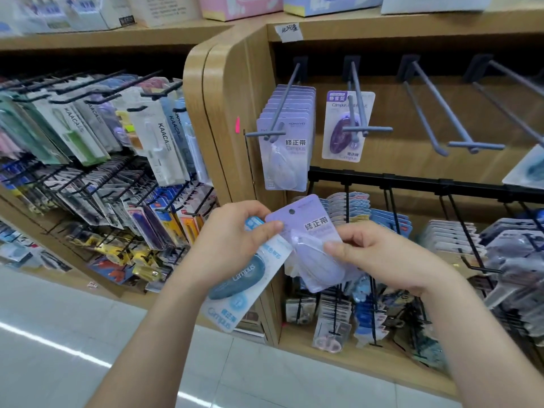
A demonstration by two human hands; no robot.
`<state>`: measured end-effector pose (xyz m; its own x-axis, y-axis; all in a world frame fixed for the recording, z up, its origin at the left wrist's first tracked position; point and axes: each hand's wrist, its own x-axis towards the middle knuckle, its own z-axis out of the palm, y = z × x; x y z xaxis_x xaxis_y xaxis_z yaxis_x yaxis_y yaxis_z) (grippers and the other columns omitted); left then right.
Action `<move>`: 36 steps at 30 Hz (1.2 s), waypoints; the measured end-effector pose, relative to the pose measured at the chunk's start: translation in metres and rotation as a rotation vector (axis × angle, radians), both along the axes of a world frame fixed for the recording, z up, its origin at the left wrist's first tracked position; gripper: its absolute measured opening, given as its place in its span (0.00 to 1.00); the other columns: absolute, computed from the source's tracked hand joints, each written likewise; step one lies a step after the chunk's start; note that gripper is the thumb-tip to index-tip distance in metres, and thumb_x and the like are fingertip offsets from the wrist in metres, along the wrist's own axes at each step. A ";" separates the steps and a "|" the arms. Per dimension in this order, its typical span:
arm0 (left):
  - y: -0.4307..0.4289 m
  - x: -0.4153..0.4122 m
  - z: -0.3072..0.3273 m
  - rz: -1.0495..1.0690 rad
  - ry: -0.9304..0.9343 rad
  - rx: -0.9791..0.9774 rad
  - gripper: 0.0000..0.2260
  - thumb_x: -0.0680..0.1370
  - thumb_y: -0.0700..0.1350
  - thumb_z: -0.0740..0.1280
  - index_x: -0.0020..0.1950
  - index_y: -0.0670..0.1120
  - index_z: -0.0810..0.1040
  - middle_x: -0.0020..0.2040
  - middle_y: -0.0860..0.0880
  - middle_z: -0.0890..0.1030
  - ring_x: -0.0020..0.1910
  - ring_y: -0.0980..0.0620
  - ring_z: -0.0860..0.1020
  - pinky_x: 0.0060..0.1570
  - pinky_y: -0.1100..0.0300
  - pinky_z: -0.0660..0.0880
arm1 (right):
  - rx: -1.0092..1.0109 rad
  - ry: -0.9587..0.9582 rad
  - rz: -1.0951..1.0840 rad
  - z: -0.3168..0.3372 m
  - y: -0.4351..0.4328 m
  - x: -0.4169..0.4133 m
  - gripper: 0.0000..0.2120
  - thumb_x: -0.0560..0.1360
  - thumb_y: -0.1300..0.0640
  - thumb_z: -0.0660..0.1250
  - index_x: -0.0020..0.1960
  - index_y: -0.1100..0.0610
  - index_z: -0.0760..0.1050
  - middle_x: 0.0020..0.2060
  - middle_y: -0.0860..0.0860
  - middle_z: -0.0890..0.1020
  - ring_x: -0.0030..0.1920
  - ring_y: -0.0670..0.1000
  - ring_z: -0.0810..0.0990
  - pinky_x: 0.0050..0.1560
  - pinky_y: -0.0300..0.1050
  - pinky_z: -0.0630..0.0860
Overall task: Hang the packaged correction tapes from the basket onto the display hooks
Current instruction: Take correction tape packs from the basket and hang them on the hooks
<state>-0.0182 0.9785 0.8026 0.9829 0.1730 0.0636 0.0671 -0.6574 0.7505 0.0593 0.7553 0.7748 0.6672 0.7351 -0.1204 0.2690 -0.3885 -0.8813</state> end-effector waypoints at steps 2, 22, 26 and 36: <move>0.001 0.000 -0.004 0.048 -0.030 -0.162 0.10 0.77 0.52 0.70 0.38 0.50 0.79 0.27 0.52 0.75 0.25 0.53 0.68 0.27 0.60 0.64 | 0.030 -0.062 -0.090 -0.004 0.005 -0.001 0.31 0.76 0.31 0.60 0.50 0.61 0.79 0.40 0.55 0.81 0.40 0.50 0.73 0.45 0.53 0.73; 0.008 0.013 0.005 0.150 -0.099 -0.617 0.09 0.79 0.44 0.68 0.41 0.48 0.84 0.37 0.48 0.83 0.34 0.51 0.78 0.37 0.56 0.74 | 0.285 -0.522 -0.435 0.004 0.059 0.009 0.22 0.82 0.54 0.61 0.30 0.52 0.61 0.23 0.46 0.64 0.27 0.45 0.64 0.29 0.38 0.59; 0.006 0.014 0.001 0.163 -0.087 -0.611 0.10 0.80 0.46 0.67 0.42 0.45 0.85 0.39 0.42 0.84 0.37 0.46 0.79 0.41 0.51 0.74 | 0.309 -0.497 -0.462 0.002 0.063 0.003 0.24 0.83 0.55 0.61 0.29 0.48 0.60 0.24 0.43 0.67 0.27 0.43 0.64 0.28 0.37 0.59; 0.011 0.027 0.005 0.233 -0.138 -0.597 0.09 0.80 0.46 0.68 0.42 0.46 0.84 0.35 0.47 0.81 0.35 0.50 0.76 0.37 0.55 0.74 | 0.284 -0.050 -0.318 0.008 0.062 0.004 0.15 0.80 0.47 0.64 0.47 0.60 0.79 0.30 0.55 0.76 0.24 0.48 0.73 0.30 0.42 0.72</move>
<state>0.0089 0.9894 0.8078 0.9050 0.4252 0.0130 0.0349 -0.1048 0.9939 0.0638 0.8177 0.7826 0.8659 0.4911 0.0953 0.2198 -0.2023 -0.9544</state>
